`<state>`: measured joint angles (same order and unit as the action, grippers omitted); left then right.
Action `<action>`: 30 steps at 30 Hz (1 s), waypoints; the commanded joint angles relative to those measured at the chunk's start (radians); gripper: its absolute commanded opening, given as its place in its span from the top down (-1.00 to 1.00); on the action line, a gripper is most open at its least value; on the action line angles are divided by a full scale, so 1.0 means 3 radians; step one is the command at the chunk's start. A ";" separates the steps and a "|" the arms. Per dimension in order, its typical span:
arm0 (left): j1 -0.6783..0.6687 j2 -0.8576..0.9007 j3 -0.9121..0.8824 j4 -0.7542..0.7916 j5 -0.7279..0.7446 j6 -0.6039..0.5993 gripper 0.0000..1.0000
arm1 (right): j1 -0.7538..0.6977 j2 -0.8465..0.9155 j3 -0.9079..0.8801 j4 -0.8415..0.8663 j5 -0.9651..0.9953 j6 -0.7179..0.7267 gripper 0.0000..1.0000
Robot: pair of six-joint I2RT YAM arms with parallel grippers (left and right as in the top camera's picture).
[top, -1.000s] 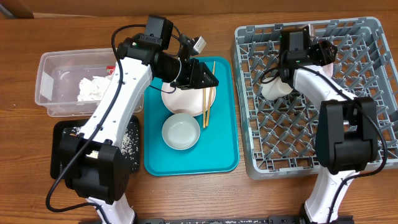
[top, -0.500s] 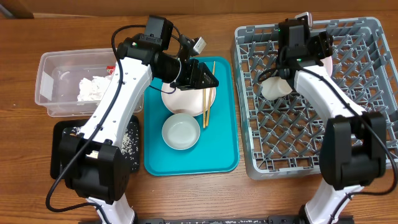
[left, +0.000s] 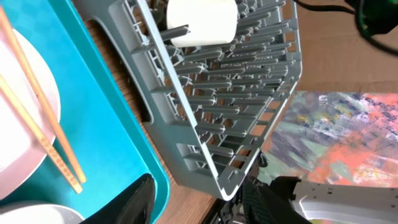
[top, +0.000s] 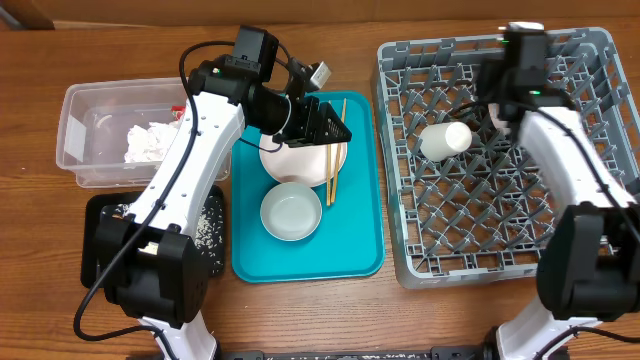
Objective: Sort waste into correct bins and load items into the dishwasher
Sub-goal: 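Lower the pink bowl into the back of the rack and open right gripper, then lower the left gripper onto the small white bowl on the tray and grasp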
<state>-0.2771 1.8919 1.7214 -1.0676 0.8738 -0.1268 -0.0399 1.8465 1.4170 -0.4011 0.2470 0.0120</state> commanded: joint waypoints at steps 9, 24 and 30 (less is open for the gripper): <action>0.0005 -0.0076 0.0060 -0.0006 -0.0155 0.0050 -0.09 | -0.0573 -0.0109 -0.0003 -0.0224 -0.1359 0.0688 -0.13; 0.0005 -0.0074 0.0060 0.0092 -0.0324 0.0022 -0.46 | -0.0601 -0.0109 -0.0003 -0.0309 -0.2413 0.0685 0.00; 0.0006 -0.0074 0.0060 0.0081 -0.0509 0.0023 -0.44 | -0.0601 -0.0169 0.0004 -0.0257 -0.2413 0.0685 0.01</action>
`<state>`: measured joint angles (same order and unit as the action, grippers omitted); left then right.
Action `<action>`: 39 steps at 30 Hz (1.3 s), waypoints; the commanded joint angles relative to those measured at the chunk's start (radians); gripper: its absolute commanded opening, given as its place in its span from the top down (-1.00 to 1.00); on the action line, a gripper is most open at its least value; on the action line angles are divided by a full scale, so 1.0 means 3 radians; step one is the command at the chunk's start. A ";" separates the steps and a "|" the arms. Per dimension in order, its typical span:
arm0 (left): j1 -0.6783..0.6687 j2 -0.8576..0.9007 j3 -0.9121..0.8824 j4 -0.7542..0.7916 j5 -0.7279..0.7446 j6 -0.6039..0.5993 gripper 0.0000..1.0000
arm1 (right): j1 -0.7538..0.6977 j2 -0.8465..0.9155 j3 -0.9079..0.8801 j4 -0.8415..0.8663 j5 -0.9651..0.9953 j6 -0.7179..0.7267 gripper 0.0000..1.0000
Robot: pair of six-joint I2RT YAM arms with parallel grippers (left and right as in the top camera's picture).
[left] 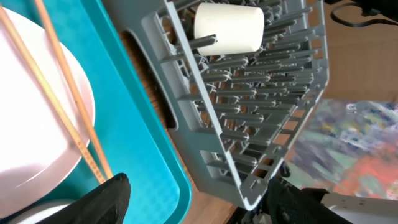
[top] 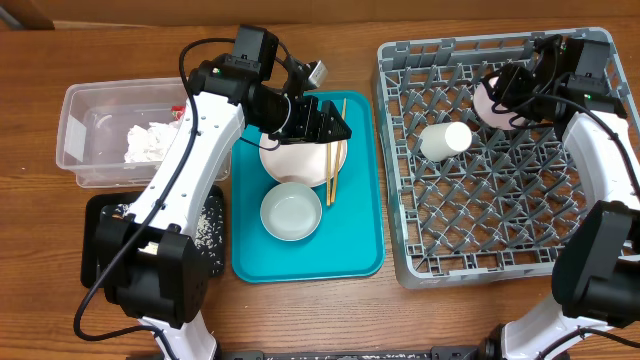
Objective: Sort waste into correct bins and load items into the dishwasher
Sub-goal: 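Lower the left gripper onto the small white bowl on the tray and grasp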
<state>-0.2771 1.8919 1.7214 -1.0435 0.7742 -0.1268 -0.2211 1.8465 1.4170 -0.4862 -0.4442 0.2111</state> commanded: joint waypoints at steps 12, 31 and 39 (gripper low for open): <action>0.0001 -0.0075 0.0060 -0.0153 -0.1048 -0.0186 -0.25 | 0.0121 -0.1235 0.0017 -0.0345 -0.0106 0.0009 0.02; -0.0154 -0.0477 0.0004 -0.0947 -0.2171 -0.0740 0.11 | 0.1123 -0.1478 0.0015 -0.0868 -0.0052 0.0193 0.00; -0.0144 -0.0477 -0.0515 -0.0970 -0.2195 -0.0740 0.44 | 0.1577 -0.1434 0.0015 -0.0922 0.0436 0.0195 -0.08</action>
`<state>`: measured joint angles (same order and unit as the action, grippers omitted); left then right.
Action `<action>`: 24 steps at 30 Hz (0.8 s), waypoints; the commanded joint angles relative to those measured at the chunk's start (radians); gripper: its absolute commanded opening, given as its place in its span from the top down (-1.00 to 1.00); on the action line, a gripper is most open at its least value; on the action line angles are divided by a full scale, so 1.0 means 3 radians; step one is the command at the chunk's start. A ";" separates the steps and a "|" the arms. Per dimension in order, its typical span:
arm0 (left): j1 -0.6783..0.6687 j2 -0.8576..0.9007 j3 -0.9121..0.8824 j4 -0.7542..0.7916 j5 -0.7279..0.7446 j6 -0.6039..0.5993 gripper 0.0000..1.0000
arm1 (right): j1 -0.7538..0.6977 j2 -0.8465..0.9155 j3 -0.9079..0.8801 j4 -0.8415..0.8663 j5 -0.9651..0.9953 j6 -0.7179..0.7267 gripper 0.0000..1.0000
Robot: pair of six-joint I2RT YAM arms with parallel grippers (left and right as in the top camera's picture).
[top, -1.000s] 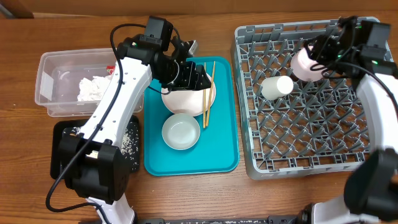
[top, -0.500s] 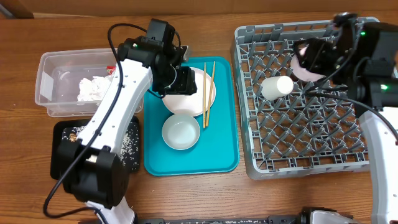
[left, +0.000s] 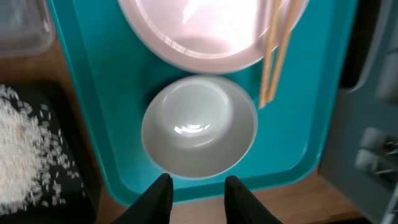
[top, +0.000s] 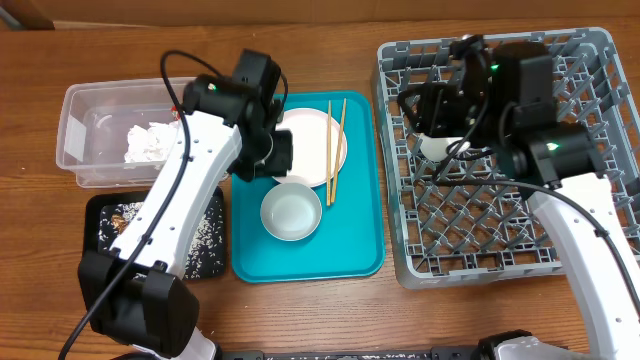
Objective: Sort waste into correct bins and load items into the dishwasher
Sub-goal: 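Lower the left gripper onto the small white bowl on the tray and grasp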
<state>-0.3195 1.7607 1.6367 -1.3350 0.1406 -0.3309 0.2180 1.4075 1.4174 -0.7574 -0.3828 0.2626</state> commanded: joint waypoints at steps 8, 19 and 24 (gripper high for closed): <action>-0.0001 -0.0038 -0.0641 0.0131 -0.0310 -0.0142 0.85 | 0.0159 0.0032 0.0010 -0.0027 0.0266 0.0023 -0.10; 0.0000 -0.0038 -0.0866 0.0366 -0.0637 -0.0195 0.32 | 0.0159 0.0032 0.0010 -0.0056 0.0264 0.0023 -0.14; 0.0000 -0.0036 -0.0992 0.0510 -0.0740 -0.0195 0.27 | 0.0159 0.0036 0.0010 -0.0121 0.0383 -0.0001 -0.19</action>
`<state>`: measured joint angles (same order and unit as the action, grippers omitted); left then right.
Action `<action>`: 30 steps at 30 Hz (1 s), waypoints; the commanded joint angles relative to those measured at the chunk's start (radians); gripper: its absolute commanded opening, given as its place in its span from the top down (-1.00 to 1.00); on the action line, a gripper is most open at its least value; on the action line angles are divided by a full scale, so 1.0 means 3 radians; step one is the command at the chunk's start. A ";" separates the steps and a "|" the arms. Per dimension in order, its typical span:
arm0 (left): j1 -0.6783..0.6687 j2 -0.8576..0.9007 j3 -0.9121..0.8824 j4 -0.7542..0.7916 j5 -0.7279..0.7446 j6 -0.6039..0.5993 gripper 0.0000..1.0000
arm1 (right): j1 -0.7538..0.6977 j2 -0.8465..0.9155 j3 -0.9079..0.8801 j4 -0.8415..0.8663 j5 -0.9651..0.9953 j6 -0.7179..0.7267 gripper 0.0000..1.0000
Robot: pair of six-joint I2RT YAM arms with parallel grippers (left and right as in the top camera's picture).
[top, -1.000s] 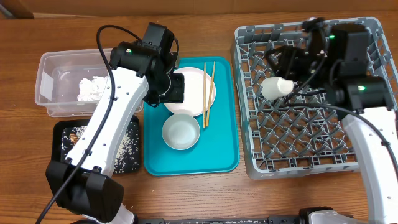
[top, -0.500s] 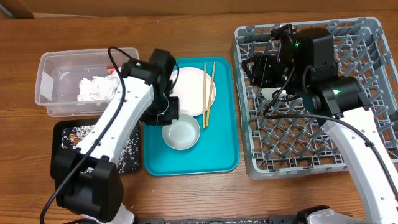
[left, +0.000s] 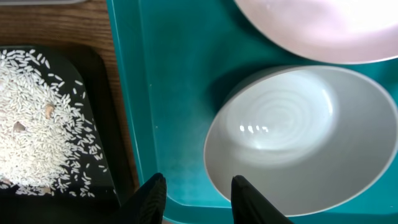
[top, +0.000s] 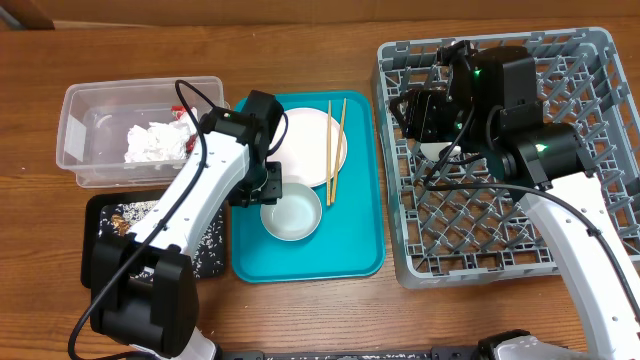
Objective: Sort waste into correct bins and load items into the dishwasher
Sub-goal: 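Lower the left gripper onto the small white bowl on the tray and grasp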
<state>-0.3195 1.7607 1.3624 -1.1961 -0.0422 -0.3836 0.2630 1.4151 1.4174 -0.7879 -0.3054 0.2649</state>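
Observation:
A pale grey bowl [top: 291, 213] [left: 298, 137] sits on the teal tray [top: 355, 235] [left: 168, 93], in front of a white plate [top: 312, 140] [left: 323, 31] with two chopsticks [top: 334, 150] along its right side. My left gripper [top: 268, 186] [left: 196, 186] is open and low at the bowl's left rim, one finger over the bowl, the other over the tray. My right gripper [top: 412, 112] hangs over the left part of the grey dish rack [top: 392, 215], above a white cup [top: 432, 150] that is mostly hidden; its jaws do not show.
A clear bin [top: 85, 105] holding crumpled paper [top: 148, 142] stands at the back left. In front of it lies a black tray [top: 100, 225] [left: 112, 93] scattered with rice [left: 37, 118], right against the teal tray's left edge.
My left gripper has dropped lower and shifted to the bowl's left rim. The right arm has edged slightly left over the cup.
At first my left gripper lay sideways over the plate, facing the rack, while the right arm was at the rack's far side. The right arm then stood at the back right corner. Later the left gripper pointed down above the bowl and the right arm covered the cup.

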 commanded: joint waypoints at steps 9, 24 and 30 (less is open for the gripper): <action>-0.0006 -0.0036 -0.0360 0.0384 -0.0038 -0.0020 0.49 | 0.0008 0.0010 0.0010 -0.0069 0.0145 -0.0009 -0.27; -0.0006 -0.0034 -0.0726 0.0866 0.0139 -0.0020 0.48 | 0.0008 0.0010 0.0010 -0.0076 0.0146 -0.0009 -0.29; -0.0006 -0.0033 -0.0788 0.0951 0.0182 -0.0020 0.68 | 0.0008 0.0010 0.0010 -0.0093 0.0144 -0.0009 -0.45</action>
<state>-0.3195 1.7607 1.1370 -0.9154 -0.0105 -0.3893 0.2630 1.4151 1.4174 -0.8135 -0.2718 0.2657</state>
